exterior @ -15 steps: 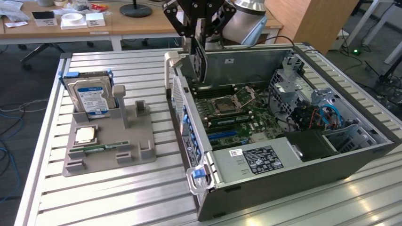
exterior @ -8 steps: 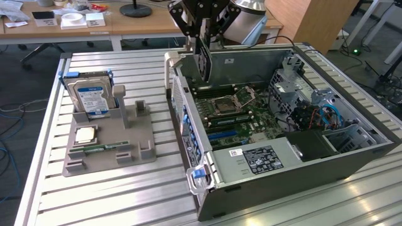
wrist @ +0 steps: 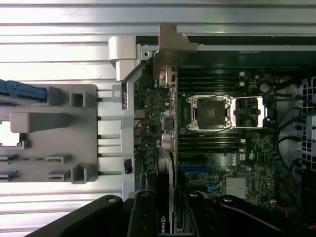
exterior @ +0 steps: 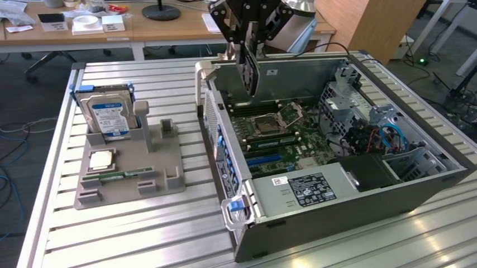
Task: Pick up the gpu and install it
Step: 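Pick up the gpu and move the gpu toward the slot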
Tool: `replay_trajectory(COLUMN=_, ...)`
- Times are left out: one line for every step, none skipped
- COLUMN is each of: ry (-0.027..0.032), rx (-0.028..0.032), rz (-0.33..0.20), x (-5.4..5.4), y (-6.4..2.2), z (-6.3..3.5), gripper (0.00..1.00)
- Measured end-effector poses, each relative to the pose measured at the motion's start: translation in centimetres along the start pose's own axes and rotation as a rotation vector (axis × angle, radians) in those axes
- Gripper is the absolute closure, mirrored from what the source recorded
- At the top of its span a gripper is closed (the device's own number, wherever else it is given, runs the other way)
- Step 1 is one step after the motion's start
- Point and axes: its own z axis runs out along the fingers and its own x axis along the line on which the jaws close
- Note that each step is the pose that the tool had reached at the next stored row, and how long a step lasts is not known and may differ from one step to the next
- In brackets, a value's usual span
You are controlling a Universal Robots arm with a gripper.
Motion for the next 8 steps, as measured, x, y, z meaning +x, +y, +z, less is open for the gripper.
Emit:
replay_trajectory(ry=0.0000, rx=0.0000, rz=0.000, x=-0.2, y=0.01, z=0.01, gripper=0.74)
replay_trajectory(ry=0.0001, rx=0.0000, rz=0.000, x=-0.4, y=0.02, z=0.01, gripper=0.74)
replay_trajectory(ry=0.0001, rx=0.0000, rz=0.000, x=-0.7, y=0.03, z=0.01, gripper=0.74)
replay_trajectory(ry=0.0000, rx=0.0000, rz=0.000, x=-0.9, y=0.04, z=0.02, gripper=0.74)
replay_trajectory(ry=0.0000, rx=0.0000, rz=0.000, x=-1.1, y=0.05, z=0.03, gripper=0.74)
replay_trajectory(ry=0.0000, rx=-0.0001, rz=0.000, x=-1.3, y=0.06, z=0.04, gripper=0.74)
replay_trajectory(ry=0.0000, rx=-0.0001, rz=0.000, x=-1.6, y=0.07, z=0.05, gripper=0.74)
replay_trajectory(ry=0.0000, rx=-0.0001, rz=0.000, x=-1.9, y=0.08, z=0.05, gripper=0.74)
